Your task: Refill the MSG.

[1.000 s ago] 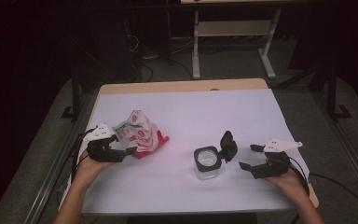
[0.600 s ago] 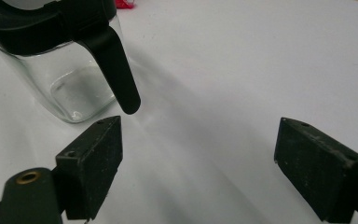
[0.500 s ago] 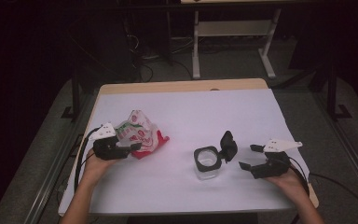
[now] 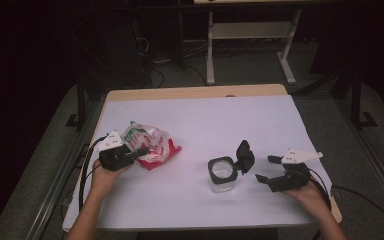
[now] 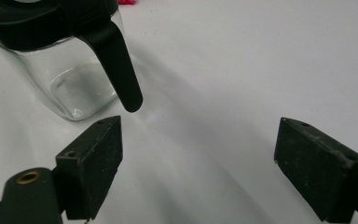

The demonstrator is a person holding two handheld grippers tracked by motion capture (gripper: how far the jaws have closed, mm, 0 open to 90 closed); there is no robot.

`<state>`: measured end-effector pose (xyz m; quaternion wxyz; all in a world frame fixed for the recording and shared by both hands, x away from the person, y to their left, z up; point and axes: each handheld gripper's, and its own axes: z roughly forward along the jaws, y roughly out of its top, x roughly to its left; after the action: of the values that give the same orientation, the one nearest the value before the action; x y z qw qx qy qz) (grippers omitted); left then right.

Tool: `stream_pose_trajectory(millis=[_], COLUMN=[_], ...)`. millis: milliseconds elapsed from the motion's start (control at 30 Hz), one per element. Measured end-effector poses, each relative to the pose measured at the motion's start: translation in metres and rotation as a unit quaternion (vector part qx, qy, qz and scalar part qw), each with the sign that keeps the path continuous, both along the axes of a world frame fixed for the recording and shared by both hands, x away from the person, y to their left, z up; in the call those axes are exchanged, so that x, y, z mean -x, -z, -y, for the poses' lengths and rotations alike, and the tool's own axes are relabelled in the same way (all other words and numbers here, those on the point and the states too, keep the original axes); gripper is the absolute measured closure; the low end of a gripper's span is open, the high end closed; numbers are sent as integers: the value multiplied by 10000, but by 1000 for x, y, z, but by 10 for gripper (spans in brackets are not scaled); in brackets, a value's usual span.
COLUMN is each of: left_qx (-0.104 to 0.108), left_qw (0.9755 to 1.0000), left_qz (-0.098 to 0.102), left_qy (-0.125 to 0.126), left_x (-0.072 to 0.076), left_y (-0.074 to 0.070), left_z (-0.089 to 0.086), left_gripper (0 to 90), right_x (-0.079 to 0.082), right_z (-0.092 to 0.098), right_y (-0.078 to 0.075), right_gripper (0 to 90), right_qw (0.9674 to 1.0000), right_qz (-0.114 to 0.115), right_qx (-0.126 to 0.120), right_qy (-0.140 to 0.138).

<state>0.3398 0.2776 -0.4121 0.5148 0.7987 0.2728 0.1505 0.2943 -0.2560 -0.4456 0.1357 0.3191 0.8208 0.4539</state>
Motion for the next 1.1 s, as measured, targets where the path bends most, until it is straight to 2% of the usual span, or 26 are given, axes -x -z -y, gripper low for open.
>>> stream_pose_trajectory(millis=[133,233,533,700,733,867,933,1000,1100], left_qx=[140,195,271,197,171,342,217,203,65], left_qw=[9998,9997,9995,9998,9998,9994,9995,9995,9995], left_qz=[-94,-110,-153,-53,-28,-34,-65,-74,25], left_qy=[45,135,93,76,61,98,203,242,300], left_x=[0,0,-3,-2,-1,0,0,0,-1], left_y=[0,-1,0,-2,-3,-9,-15,-23,-35], left_z=[-2,-3,-2,-2,-1,3,7,14,25], left_gripper=[887,875,900,900,900,900,900,900,900], right_x=[0,0,0,0,0,0,0,0,1], right_z=[0,0,-1,-2,-2,-1,0,0,1], right_y=[1,0,1,1,0,0,0,0,0], right_gripper=[149,149,149,149,149,149,149,149,149], right_qw=[10000,10000,10000,10000,10000,10000,10000,10000,10000], right_qz=[-7,-2,7,-1,-2,3,14,15,13], right_qx=[18,3,30,39,29,21,8,2,-7], right_qy=[-14,-14,-26,-38,-32,-17,-4,9,16])
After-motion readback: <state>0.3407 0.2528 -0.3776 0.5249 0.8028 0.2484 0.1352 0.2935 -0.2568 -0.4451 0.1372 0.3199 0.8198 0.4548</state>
